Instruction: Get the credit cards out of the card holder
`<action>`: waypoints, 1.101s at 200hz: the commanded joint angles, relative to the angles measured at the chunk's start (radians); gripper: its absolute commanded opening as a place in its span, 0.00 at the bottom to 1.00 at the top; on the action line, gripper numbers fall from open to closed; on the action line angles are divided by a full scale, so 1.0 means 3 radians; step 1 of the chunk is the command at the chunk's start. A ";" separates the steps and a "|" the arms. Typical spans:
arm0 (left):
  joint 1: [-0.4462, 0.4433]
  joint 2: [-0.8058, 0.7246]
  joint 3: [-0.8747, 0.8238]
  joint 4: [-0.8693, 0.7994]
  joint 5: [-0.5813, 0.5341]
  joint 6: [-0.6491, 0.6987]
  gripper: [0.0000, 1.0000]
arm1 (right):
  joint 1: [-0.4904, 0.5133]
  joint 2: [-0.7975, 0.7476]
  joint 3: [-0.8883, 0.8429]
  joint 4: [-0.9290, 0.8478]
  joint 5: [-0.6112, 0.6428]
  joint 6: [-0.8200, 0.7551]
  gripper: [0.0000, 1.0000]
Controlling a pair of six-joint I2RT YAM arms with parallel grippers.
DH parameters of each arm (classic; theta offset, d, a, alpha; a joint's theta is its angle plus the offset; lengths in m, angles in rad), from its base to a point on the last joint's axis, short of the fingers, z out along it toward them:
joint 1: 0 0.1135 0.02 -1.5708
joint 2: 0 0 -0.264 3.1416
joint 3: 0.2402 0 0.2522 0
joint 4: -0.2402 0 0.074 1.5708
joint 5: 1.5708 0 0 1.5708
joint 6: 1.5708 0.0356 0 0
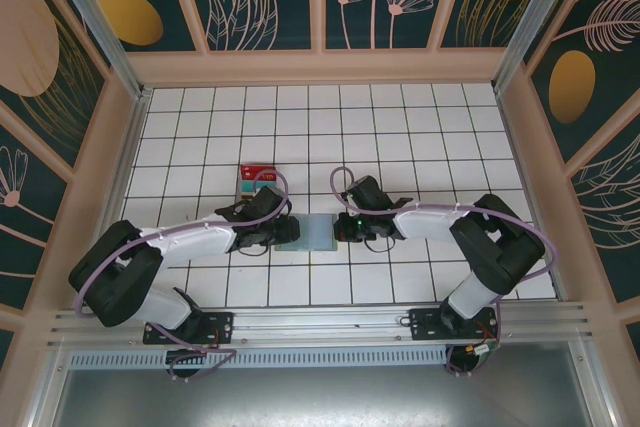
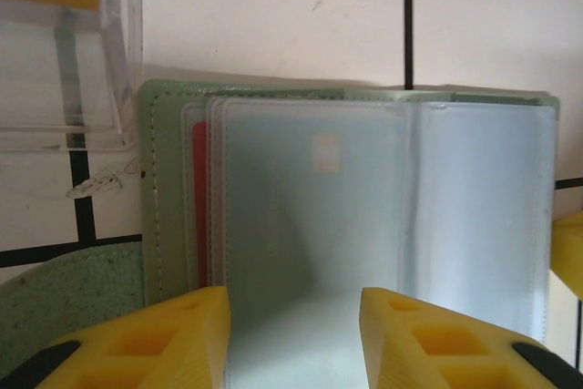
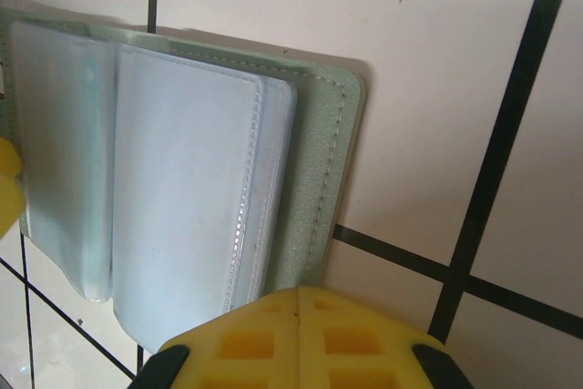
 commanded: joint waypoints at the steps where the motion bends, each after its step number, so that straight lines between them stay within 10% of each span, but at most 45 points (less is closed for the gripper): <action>1: 0.0019 0.0088 -0.0029 -0.0047 0.0053 0.0020 0.43 | -0.0004 0.0097 -0.0064 -0.0018 0.0015 -0.0010 0.04; 220: 0.0006 0.0140 -0.0007 0.0480 0.0738 0.0081 0.59 | -0.0005 0.0154 -0.0028 -0.0008 -0.0001 -0.0020 0.04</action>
